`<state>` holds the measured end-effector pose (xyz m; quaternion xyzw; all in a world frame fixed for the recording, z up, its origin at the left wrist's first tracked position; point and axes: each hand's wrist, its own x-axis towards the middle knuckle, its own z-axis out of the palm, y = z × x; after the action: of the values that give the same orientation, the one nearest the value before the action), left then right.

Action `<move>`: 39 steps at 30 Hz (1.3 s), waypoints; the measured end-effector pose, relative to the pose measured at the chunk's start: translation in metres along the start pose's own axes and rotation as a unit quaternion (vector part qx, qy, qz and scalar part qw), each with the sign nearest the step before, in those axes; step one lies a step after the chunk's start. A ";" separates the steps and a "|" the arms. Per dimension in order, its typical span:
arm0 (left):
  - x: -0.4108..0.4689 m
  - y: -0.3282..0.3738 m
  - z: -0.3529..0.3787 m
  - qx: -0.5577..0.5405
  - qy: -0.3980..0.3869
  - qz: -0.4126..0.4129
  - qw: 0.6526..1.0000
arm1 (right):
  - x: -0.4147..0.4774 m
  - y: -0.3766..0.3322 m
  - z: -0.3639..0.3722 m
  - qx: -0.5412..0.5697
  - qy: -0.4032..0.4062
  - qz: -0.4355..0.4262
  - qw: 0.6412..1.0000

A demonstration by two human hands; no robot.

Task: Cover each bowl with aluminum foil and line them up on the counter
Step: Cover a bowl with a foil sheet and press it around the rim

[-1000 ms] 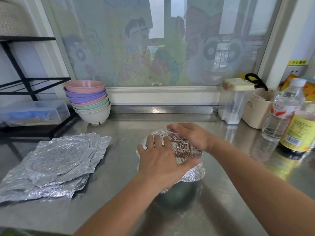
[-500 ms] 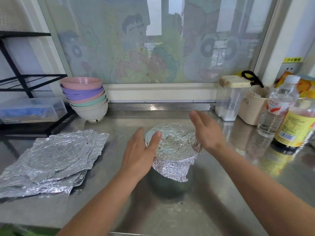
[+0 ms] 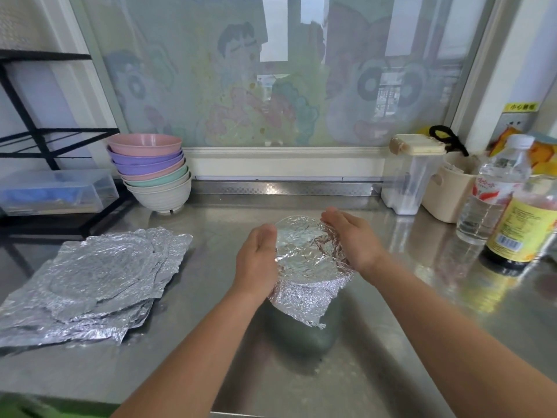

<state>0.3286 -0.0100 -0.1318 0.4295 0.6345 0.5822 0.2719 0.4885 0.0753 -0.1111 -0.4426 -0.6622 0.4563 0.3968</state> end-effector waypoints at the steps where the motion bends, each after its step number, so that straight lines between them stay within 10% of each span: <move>1: 0.002 0.000 -0.001 -0.001 -0.006 0.002 1.000 | -0.001 0.001 0.002 -0.001 0.008 0.010 1.000; 4: 0.005 0.003 -0.009 0.061 -0.050 0.027 0.997 | -0.010 -0.001 -0.001 -0.113 0.041 -0.050 0.991; 6: 0.000 0.012 -0.024 0.127 -0.032 0.152 0.980 | -0.024 -0.006 -0.013 -0.188 0.066 -0.234 0.952; 11: -0.029 0.012 -0.045 0.258 -0.128 0.489 0.823 | -0.045 0.008 -0.033 -0.227 -0.118 -0.433 0.864; 25: -0.025 -0.017 -0.044 0.167 -0.124 0.402 0.892 | -0.056 0.027 -0.021 -0.199 -0.111 -0.409 0.884; 39: -0.032 -0.015 -0.019 0.239 -0.111 0.450 0.853 | -0.046 0.031 -0.054 -0.148 -0.086 -0.368 0.914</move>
<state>0.3248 -0.0461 -0.1482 0.7816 0.4571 0.4198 -0.0621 0.5590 0.0507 -0.1318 -0.1800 -0.8696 0.2113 0.4083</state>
